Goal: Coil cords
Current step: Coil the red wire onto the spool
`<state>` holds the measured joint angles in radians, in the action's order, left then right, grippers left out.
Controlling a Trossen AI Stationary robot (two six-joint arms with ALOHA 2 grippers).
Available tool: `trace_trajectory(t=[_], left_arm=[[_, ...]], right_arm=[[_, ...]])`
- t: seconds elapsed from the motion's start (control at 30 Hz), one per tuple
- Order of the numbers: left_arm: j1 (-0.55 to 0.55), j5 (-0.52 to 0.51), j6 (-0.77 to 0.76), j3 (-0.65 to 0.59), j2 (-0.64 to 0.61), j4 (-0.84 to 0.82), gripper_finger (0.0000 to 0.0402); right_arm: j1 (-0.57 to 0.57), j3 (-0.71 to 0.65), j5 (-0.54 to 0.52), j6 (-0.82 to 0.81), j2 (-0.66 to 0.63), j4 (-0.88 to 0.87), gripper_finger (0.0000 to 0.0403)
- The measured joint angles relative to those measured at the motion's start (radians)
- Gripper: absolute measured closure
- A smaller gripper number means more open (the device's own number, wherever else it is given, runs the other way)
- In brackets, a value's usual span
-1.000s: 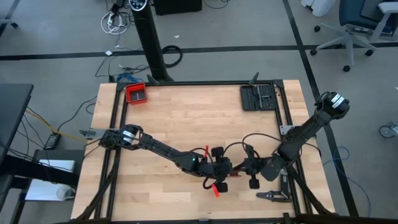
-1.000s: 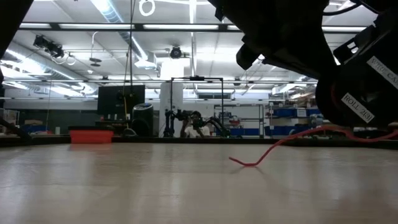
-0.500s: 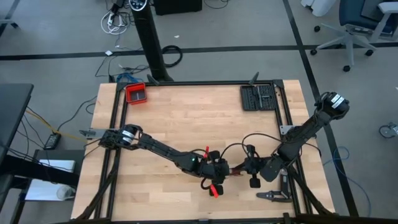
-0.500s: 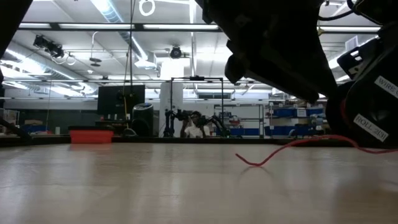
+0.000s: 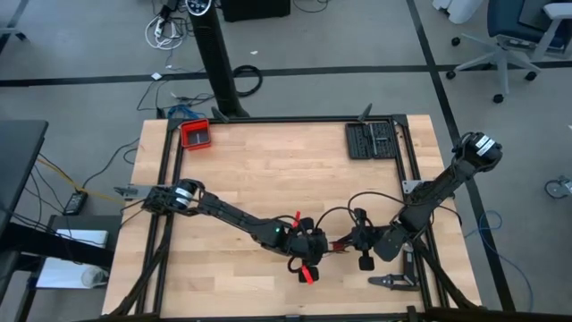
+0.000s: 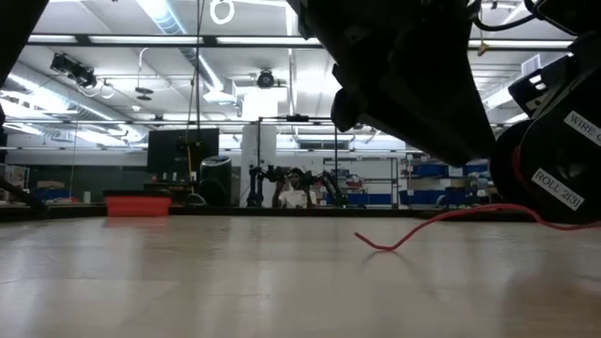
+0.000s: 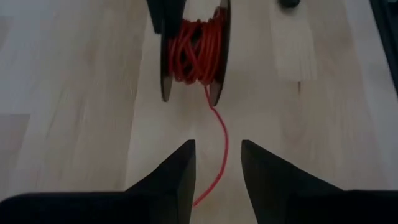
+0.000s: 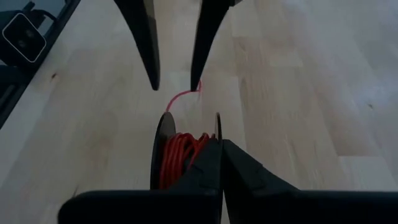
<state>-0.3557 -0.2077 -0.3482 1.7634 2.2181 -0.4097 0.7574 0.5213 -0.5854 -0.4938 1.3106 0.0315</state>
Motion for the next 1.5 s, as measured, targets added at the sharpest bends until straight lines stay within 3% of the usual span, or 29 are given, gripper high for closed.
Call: trace_trajectory(t=[0.37, 0.5, 0.57, 0.67, 0.73, 1.0, 1.23, 1.5], left_arm=[[-0.007, 0.009, 0.008, 0.000, 0.071, -0.008, 0.0270], [-0.011, -0.052, 0.036, 0.000, 0.075, -0.014, 0.0276], [-0.015, -0.091, 0.057, 0.000, 0.076, -0.027, 0.0302], [-0.018, -0.106, 0.059, 0.000, 0.079, -0.035, 0.0380], [-0.019, -0.113, 0.058, 0.000, 0.079, -0.040, 0.0393], [-0.018, -0.188, 0.034, 0.001, 0.055, -0.178, 0.0400], [-0.018, -0.292, 0.033, 0.081, -0.001, -0.335, 0.0401], [-0.021, -0.241, 0.081, 0.218, -0.003, -0.342, 0.0401]], right_arm=[[0.000, 0.000, -0.001, 0.007, 0.000, 0.015, 0.0403], [0.000, 0.000, -0.001, 0.009, 0.000, 0.018, 0.0403], [0.000, 0.000, -0.001, 0.009, 0.000, 0.019, 0.0403], [0.000, 0.000, -0.001, 0.009, 0.000, 0.020, 0.0403], [0.000, 0.000, -0.001, 0.009, 0.000, 0.019, 0.0403], [0.000, 0.000, 0.000, 0.010, 0.000, 0.014, 0.0403], [0.000, 0.001, -0.004, 0.009, -0.001, 0.007, 0.0403], [0.000, 0.002, -0.031, -0.009, -0.002, -0.019, 0.0403]])
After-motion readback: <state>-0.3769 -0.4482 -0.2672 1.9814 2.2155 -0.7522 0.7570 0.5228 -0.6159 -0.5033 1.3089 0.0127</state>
